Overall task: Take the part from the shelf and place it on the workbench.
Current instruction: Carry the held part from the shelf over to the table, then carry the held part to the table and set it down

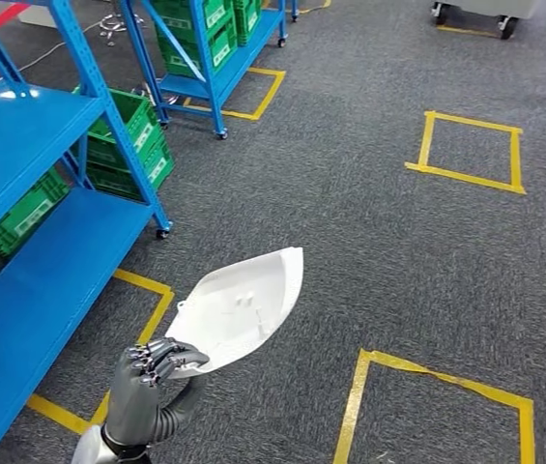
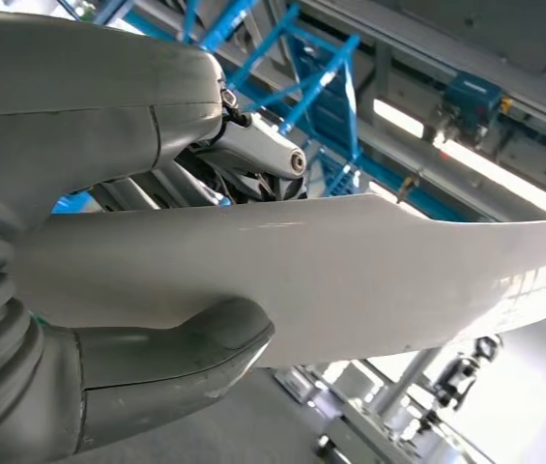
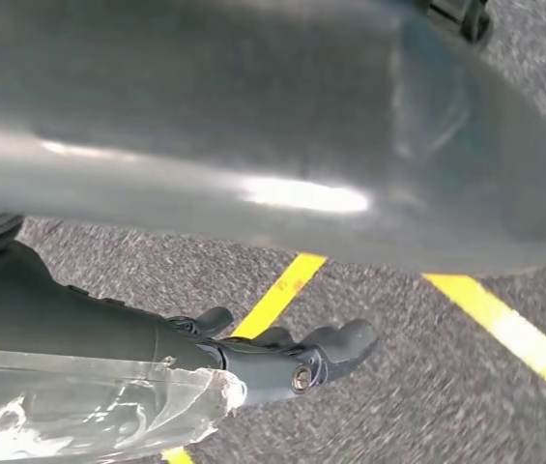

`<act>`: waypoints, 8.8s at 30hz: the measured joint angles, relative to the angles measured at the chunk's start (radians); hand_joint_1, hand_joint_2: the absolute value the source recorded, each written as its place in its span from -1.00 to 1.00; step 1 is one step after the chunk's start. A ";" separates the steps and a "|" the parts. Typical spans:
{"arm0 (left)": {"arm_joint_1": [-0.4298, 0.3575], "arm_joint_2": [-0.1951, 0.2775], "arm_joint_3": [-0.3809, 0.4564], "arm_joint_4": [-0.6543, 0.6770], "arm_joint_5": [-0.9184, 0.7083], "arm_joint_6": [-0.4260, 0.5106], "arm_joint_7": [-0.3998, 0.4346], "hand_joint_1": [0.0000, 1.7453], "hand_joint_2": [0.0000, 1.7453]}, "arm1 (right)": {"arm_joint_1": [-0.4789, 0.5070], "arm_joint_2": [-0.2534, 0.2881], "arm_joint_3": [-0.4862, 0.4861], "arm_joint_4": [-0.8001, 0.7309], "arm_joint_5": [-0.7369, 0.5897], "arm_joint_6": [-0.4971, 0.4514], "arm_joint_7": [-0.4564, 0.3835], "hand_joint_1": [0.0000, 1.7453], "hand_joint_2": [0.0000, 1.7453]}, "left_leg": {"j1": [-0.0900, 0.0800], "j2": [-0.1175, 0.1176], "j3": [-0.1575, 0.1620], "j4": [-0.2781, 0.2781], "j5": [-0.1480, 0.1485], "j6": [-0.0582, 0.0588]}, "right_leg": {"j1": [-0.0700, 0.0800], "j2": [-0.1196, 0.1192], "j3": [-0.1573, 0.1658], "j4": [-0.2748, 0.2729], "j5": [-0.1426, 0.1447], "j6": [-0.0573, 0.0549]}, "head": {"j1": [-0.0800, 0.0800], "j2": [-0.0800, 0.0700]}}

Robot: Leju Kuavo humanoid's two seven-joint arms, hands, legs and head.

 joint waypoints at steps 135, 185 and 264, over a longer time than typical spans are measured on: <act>-0.072 0.030 -0.028 0.087 0.016 -0.086 -0.009 1.00 1.00 | 0.001 0.067 -0.004 0.005 0.036 -0.077 0.021 -1.00 -1.00 | 0.006 -0.023 0.114 -0.309 0.154 0.037 | -0.008 0.000 -0.102 0.113 -0.046 0.062 | -0.031 0.000; -0.114 0.004 -0.034 0.141 0.086 -0.175 0.080 1.00 1.00 | -0.002 0.069 -0.007 0.013 0.068 -0.043 0.009 -1.00 -1.00 | -0.005 -0.004 0.136 -0.061 -0.143 -0.001 | -0.004 -0.034 -0.060 0.034 0.039 0.005 | -0.036 0.000; -0.251 -0.039 1.145 1.101 0.792 -0.282 -0.125 -1.00 -1.00 | 0.010 0.071 -0.018 0.013 0.187 0.068 0.079 -1.00 -1.00 | -0.008 -0.052 0.081 -0.297 0.177 0.030 | -0.006 -0.008 -0.070 0.138 -0.028 0.048 | -0.029 0.000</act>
